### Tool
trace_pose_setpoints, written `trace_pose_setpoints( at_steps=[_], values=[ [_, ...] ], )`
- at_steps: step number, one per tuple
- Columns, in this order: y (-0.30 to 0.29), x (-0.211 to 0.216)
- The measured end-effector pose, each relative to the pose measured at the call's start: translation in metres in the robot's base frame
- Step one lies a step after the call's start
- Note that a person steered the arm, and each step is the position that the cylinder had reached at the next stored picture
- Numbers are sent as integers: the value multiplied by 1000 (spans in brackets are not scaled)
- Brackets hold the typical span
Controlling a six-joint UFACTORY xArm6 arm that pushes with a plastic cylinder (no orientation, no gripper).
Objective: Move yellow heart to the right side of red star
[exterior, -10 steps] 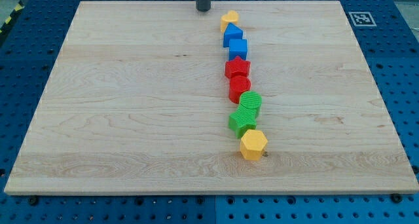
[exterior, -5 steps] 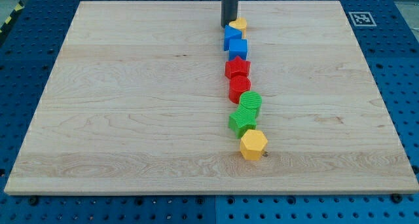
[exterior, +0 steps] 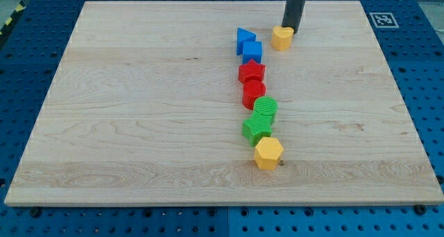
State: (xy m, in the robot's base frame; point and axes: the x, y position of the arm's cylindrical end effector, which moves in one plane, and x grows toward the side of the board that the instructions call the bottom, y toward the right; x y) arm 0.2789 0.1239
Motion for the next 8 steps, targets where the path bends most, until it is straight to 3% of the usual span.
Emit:
trace_pose_setpoints(
  at_steps=[1, 6, 8],
  values=[
    [-20, -13],
    [12, 86],
    [11, 95]
  ],
)
